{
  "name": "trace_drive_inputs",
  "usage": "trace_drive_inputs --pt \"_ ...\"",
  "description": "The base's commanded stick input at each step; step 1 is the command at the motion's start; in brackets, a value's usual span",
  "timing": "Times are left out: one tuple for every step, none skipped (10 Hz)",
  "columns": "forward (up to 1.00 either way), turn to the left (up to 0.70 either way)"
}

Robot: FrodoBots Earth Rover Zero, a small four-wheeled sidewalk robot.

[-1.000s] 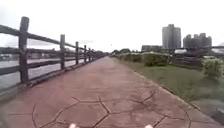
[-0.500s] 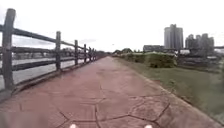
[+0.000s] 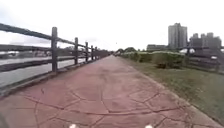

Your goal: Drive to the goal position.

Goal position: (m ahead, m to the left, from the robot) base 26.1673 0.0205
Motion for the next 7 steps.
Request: trace_drive_inputs --pt "0.91 0.00" --pt "0.91 0.00" --pt "0.91 0.00" --pt "0.91 0.00" --pt "0.91 0.00" --pt "0.91 0.00" --pt "0.91 0.00"
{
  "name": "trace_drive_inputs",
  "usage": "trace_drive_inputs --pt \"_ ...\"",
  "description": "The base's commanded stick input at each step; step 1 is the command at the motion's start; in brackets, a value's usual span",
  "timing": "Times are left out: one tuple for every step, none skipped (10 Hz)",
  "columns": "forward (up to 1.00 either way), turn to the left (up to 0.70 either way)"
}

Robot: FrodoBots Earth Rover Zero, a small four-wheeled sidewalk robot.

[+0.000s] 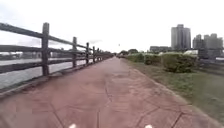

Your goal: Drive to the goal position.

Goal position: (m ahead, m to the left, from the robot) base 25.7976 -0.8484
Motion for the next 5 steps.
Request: trace_drive_inputs --pt "0.91 0.00" --pt "0.91 0.00" --pt "0.91 -0.21" --pt "0.91 -0.36" --pt "0.91 -0.36"
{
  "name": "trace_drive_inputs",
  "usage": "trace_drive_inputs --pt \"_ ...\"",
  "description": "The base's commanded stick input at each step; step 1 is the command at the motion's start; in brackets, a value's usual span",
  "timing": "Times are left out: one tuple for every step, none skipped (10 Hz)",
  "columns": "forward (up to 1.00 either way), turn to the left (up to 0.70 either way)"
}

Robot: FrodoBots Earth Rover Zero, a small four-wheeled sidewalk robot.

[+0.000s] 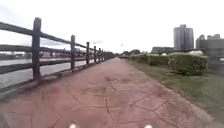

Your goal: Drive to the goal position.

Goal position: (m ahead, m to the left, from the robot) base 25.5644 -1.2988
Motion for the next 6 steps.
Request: trace_drive_inputs --pt "0.91 -0.36" --pt "0.91 0.00" --pt "0.91 0.00" --pt "0.91 0.00" --pt "0.91 0.00" --pt "0.91 -0.07"
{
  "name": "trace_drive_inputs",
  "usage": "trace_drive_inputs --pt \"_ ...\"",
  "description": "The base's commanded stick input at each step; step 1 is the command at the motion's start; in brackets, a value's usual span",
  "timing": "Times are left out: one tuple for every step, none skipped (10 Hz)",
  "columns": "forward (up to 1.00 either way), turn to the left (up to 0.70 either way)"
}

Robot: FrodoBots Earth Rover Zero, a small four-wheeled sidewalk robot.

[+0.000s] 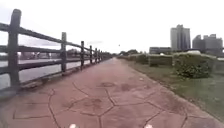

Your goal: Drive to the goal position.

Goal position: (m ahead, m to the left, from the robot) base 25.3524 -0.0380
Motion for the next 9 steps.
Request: trace_drive_inputs --pt "0.91 -0.36" --pt "0.91 -0.36" --pt "0.91 -0.20" --pt "0.91 0.00" --pt "0.91 0.00" --pt "0.91 0.00" --pt "0.91 0.00" --pt "0.91 0.00" --pt "0.91 0.00"
